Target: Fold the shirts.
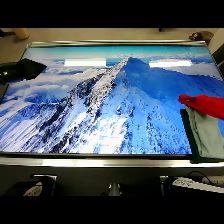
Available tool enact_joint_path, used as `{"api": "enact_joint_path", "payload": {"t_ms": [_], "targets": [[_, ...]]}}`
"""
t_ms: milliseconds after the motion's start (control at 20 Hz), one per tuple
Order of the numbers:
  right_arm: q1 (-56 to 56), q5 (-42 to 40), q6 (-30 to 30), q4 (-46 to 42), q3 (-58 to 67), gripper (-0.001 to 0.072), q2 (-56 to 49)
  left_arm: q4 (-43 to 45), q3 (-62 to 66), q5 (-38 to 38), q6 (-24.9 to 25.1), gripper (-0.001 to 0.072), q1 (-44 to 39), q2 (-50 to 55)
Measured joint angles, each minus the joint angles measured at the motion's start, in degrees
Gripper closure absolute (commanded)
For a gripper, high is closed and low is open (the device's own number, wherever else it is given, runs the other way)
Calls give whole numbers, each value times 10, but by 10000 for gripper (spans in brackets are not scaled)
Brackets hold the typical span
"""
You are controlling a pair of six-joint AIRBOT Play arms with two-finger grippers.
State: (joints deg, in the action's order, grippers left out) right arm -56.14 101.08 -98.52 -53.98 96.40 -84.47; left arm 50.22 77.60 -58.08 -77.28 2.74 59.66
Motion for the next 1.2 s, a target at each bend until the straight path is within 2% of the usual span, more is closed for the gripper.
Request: {"api": "enact_joint_path", "payload": {"t_ms": [200,350,400,450,500,550,700,850,1000,1050,1100,1150,1200], "targets": [[-9,34,0,-195,-40,689,30,4,-1,14,2,682,0,4],[-11,37,4,-276,-109,688,43,5,-1,18,3,682,0,6],[-11,37,6,-295,-136,611,45,5,-1,19,3,682,0,6],[-11,34,6,-311,-159,283,46,6,-1,19,3,682,0,7],[-12,24,9,-327,-179,-8,48,6,-1,20,3,682,0,7],[-13,6,14,-333,-193,19,48,6,-1,20,3,683,0,7],[-11,-41,42,-321,-190,23,49,6,-1,24,3,685,0,7],[16,-120,72,-253,-111,37,50,23,14,40,3,687,-3,16],[119,-219,87,-210,-19,38,50,157,76,23,-53,680,-34,73],[168,-240,89,-207,-1,38,50,218,99,0,-79,542,-49,101],[226,-257,87,-214,14,37,46,277,120,-31,-104,231,-66,133],[282,-261,78,-229,23,36,38,325,136,-66,-126,23,-82,164],[339,-253,67,-246,30,35,24,355,146,-101,-145,23,-94,191]]}}
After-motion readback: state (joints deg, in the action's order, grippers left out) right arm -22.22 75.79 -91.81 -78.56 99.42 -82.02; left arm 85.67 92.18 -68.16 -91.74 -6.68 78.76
